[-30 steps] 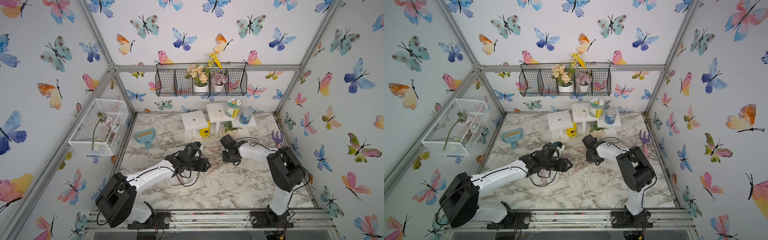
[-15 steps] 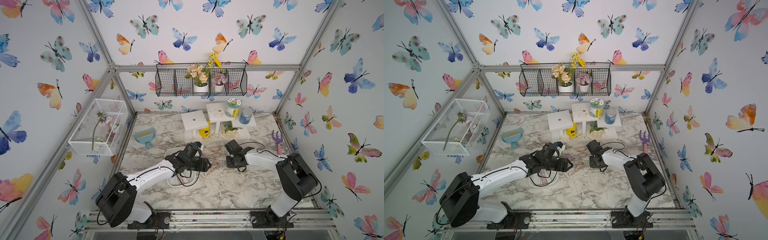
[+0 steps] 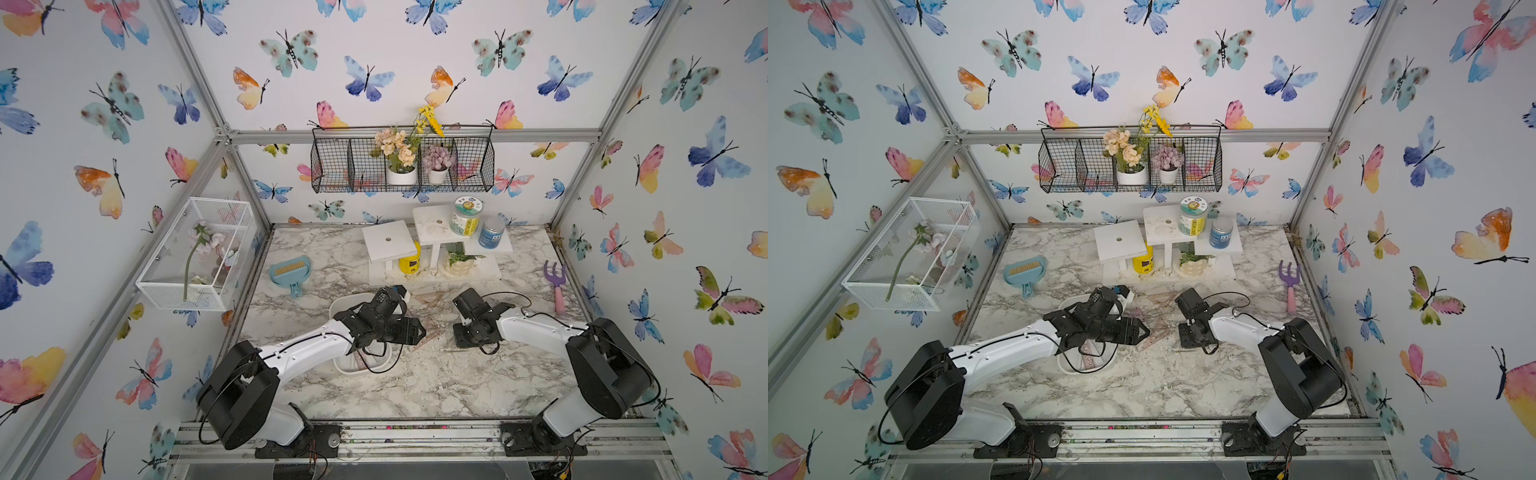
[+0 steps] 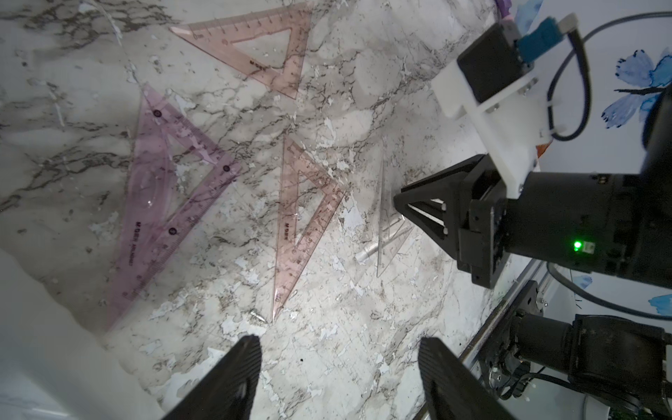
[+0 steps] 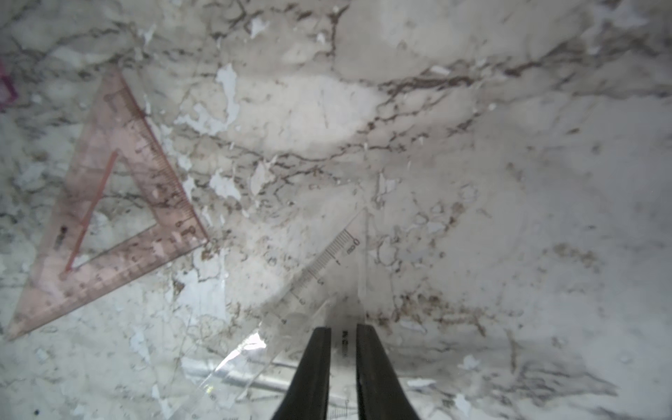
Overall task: Put the scattered rulers into the storage box
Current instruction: Move the ruler to the center of the board, then pick up the ruler from the center of the board.
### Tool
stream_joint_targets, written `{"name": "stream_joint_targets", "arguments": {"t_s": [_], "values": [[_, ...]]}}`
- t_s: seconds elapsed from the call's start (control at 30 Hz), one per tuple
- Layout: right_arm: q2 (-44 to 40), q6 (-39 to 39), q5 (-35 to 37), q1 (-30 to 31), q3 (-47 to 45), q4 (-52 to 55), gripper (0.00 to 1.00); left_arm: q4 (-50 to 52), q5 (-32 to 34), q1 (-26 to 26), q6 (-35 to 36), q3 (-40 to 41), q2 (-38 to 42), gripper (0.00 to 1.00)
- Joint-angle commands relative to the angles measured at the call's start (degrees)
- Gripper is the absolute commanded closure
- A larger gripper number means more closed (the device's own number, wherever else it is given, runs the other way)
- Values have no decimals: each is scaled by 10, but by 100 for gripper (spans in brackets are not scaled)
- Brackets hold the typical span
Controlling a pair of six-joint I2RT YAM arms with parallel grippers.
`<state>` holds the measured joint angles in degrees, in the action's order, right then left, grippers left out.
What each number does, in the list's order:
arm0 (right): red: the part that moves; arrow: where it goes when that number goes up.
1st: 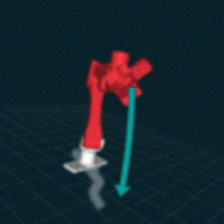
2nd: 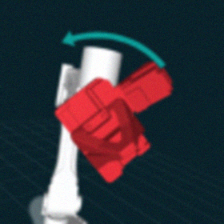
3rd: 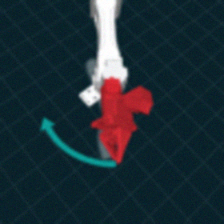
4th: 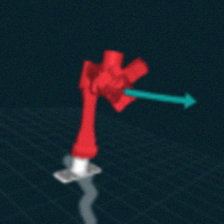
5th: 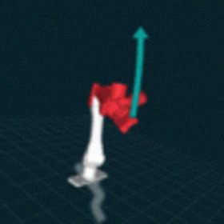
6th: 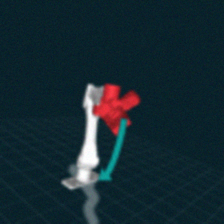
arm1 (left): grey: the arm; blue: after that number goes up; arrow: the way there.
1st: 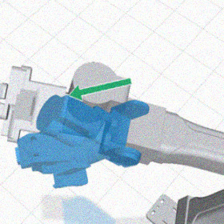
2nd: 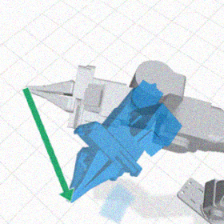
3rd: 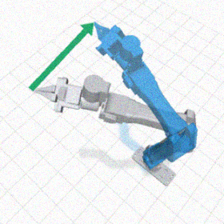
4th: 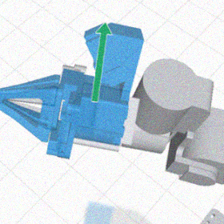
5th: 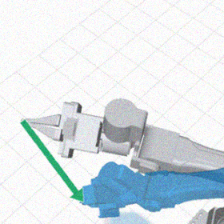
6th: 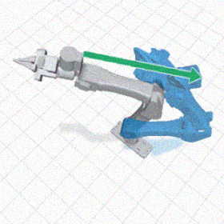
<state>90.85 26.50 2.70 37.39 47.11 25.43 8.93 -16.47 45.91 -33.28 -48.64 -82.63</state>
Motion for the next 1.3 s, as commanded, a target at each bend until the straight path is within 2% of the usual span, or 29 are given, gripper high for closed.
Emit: {"name": "stream_joint_targets", "arguments": {"t_s": [0.0, 0.2, 0.37, 0.43, 0.7, 0.83, 0.97, 1.27], "values": [[-4, -4, -18, 17, -10, 39, 82, -5, -8, 8, -3, -5, -16, 27], [-15, 10, -8, 37, -13, 52, 81, 2, -2, 16, -1, -11, -34, 27], [-72, 41, 2, 37, -16, 55, 61, 18, 9, 25, 8, -22, -50, 31], [-97, 52, 8, 38, -8, 62, 56, 24, 13, 30, 13, -29, -57, 32], [-146, 101, 61, 37, 19, 123, 46, 71, 38, 67, 57, -96, -126, 35], [-154, 132, 65, 37, 12, 163, 44, 105, 68, 97, 85, -146, -179, 38], [-213, 169, 46, 37, -33, 168, 42, 112, 83, 116, 96, -176, -222, 41], [-348, 238, -8, 37, -107, 165, 52, 117, 114, 135, 108, -222, -277, 45]]}}
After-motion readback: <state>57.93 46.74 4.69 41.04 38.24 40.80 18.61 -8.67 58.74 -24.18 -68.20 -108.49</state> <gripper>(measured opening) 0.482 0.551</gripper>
